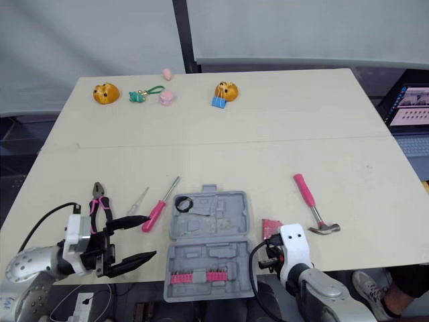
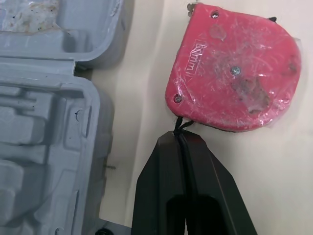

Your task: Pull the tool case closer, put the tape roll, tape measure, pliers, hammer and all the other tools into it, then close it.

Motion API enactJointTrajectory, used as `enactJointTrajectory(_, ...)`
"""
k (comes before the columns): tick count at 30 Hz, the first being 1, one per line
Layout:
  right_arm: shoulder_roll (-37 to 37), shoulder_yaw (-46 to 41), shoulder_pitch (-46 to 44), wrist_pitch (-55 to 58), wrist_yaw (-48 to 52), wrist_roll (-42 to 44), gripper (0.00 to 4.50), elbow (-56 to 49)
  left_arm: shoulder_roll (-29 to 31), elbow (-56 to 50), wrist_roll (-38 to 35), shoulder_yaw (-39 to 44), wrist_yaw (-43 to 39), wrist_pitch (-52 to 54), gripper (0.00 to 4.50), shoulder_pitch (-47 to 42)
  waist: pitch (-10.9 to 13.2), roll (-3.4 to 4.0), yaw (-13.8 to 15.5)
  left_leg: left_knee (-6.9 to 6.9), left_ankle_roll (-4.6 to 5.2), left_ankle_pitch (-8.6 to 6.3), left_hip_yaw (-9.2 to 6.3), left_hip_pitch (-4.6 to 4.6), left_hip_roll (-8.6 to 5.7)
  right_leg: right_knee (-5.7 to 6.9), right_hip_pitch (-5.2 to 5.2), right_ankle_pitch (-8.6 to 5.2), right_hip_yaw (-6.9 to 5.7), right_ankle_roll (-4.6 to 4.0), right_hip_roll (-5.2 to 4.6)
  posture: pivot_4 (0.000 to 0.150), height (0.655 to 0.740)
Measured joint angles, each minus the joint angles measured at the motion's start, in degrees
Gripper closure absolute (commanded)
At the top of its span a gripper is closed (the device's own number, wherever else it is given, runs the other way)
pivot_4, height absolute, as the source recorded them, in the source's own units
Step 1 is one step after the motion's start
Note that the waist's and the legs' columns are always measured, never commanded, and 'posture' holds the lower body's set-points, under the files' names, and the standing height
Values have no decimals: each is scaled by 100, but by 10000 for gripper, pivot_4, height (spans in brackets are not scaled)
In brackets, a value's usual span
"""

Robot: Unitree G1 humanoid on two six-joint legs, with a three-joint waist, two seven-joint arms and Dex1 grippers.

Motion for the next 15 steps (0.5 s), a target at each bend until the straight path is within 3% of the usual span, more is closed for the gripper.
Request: enactJointTrajectory(15,-2,-8,170,75,0,2,44851,-136,0,4,0,-15,2,1,0,-61,-1,-1,-1,-44,-2,4,1,3,-1,-23,-5,0,-4,0,2,1500,7121)
